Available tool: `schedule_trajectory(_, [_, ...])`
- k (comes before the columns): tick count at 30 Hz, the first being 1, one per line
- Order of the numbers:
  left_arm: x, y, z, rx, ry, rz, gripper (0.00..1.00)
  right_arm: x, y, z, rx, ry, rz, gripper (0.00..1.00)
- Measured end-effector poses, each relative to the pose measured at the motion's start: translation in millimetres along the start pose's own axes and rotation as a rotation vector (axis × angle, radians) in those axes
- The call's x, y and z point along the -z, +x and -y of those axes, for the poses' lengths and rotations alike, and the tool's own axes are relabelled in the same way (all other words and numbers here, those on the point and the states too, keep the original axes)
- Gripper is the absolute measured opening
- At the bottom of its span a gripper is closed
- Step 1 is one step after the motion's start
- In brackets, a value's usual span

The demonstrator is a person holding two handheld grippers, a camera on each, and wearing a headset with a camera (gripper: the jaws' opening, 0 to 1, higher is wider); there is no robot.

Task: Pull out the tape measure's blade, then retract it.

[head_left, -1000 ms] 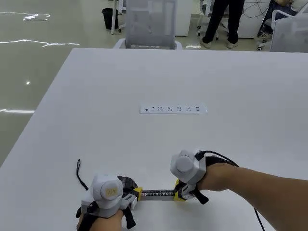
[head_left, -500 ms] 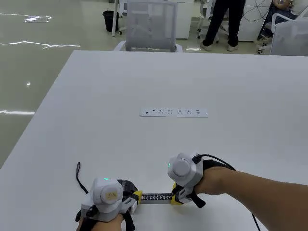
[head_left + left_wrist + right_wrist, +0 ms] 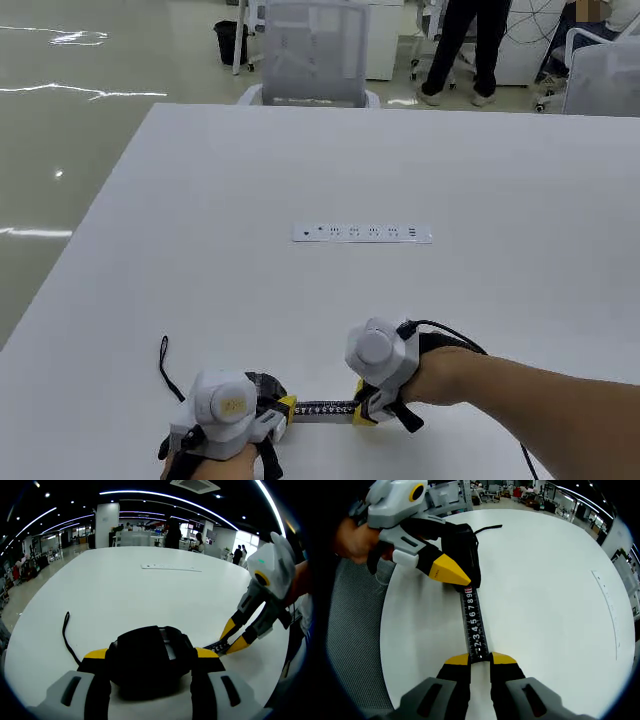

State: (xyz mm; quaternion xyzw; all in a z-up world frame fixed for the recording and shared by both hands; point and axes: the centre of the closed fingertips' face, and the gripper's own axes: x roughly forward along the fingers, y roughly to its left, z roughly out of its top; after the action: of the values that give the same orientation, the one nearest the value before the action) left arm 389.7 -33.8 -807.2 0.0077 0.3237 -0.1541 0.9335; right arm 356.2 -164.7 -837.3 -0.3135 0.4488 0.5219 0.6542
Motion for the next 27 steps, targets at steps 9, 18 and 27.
schedule_trajectory(9, [-0.1,-0.2,0.1,0.000,0.000,0.002,0.61,-2.0,1.1,-0.5,-0.006,-0.022,0.006,0.14])
schedule_trajectory(18, [-0.3,-0.4,0.7,0.000,0.000,0.002,0.61,-8.0,2.9,-1.9,-0.007,-0.003,0.016,0.14])
schedule_trajectory(27, [-0.3,-0.1,0.2,0.001,-0.001,0.001,0.61,-11.1,5.8,-1.6,-0.012,-0.002,0.015,0.14])
